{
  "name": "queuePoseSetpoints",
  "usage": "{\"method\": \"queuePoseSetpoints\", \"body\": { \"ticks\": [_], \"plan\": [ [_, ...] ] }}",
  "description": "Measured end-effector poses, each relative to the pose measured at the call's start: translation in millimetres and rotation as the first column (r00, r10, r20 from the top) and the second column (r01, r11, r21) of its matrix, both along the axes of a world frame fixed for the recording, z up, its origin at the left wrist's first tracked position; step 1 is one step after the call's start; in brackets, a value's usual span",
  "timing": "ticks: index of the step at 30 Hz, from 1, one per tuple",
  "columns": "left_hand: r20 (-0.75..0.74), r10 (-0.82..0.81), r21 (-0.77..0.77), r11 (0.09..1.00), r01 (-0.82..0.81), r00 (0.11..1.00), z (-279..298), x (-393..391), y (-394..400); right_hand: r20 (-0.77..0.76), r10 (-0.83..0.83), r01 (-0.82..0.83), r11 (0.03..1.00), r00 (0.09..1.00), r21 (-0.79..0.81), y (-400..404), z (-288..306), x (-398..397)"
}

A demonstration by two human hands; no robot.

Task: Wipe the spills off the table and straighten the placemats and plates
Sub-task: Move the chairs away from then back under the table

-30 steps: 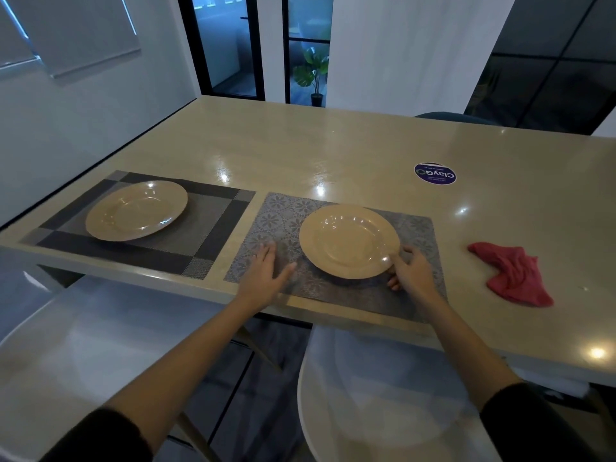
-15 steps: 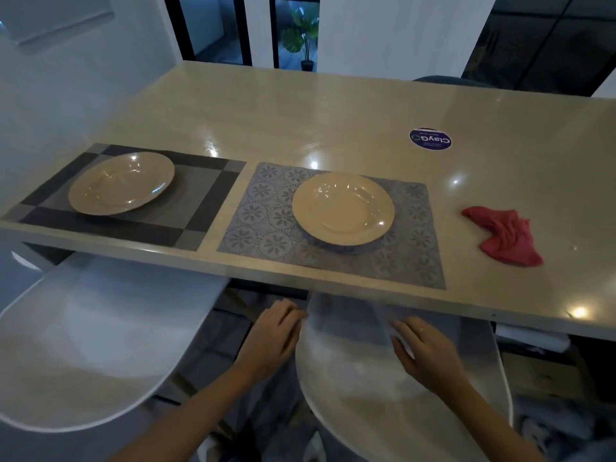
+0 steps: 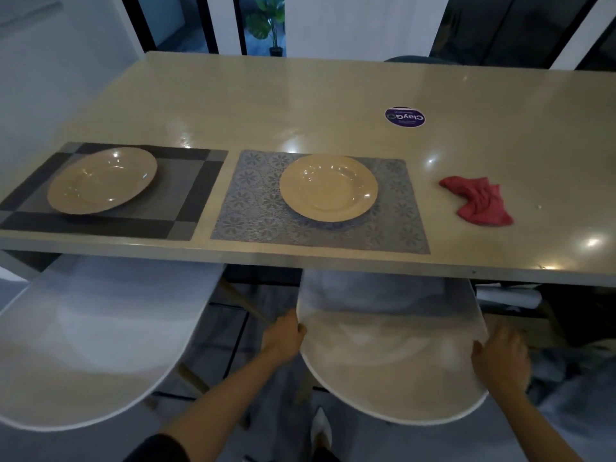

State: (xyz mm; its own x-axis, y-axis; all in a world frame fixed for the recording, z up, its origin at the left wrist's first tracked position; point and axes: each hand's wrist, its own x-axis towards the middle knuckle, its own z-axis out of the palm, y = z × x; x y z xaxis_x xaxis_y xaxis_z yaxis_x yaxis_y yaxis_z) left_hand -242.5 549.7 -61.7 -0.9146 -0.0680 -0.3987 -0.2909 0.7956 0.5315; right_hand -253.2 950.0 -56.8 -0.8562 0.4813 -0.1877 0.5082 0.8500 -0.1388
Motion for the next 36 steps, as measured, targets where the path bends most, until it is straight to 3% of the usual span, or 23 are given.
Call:
{"method": "queuePoseSetpoints", "body": {
  "ticks": [3, 8, 12, 17, 26, 31, 36],
  "plan": [
    [0.026, 0.009, -0.038, 0.999, -0.008, 1.0, 4, 6, 3, -0.033, -0.08, 0.075, 0.989, 0.996, -0.128, -6, 0, 7],
    [0.036, 0.029, -0.005, 1.0, -0.029, 0.999, 4, 10, -2, 0.091, -0.228, 0.244, 0.94, 0.969, -0.24, -25, 11, 1],
    [0.036, 0.034, 0.011, 0.999, -0.034, 0.999, 4, 9, -5, 0.016, -0.146, 0.146, 0.966, 0.989, -0.213, -34, 13, 14],
    [0.01, 0.037, 0.085, 0.996, -0.038, 0.999, 3, 10, -11, -0.042, -0.202, 0.185, 0.948, 0.978, -0.259, -36, 6, 24],
    [0.017, 0.044, 0.003, 0.999, -0.044, 0.999, 3, 16, -28, -0.079, -0.242, 0.209, 0.934, 0.967, -0.291, -52, -8, 25],
    [-0.006, 0.111, 0.058, 0.992, -0.11, 0.994, 4, 24, -51, -0.074, -0.229, 0.191, 0.92, 0.971, -0.343, -69, -17, 21],
    [0.006, 0.13, 0.014, 0.991, -0.13, 0.992, 7, 32, -71, -0.117, -0.202, 0.14, 0.906, 0.972, -0.399, -90, -19, 18]
  ]
}}
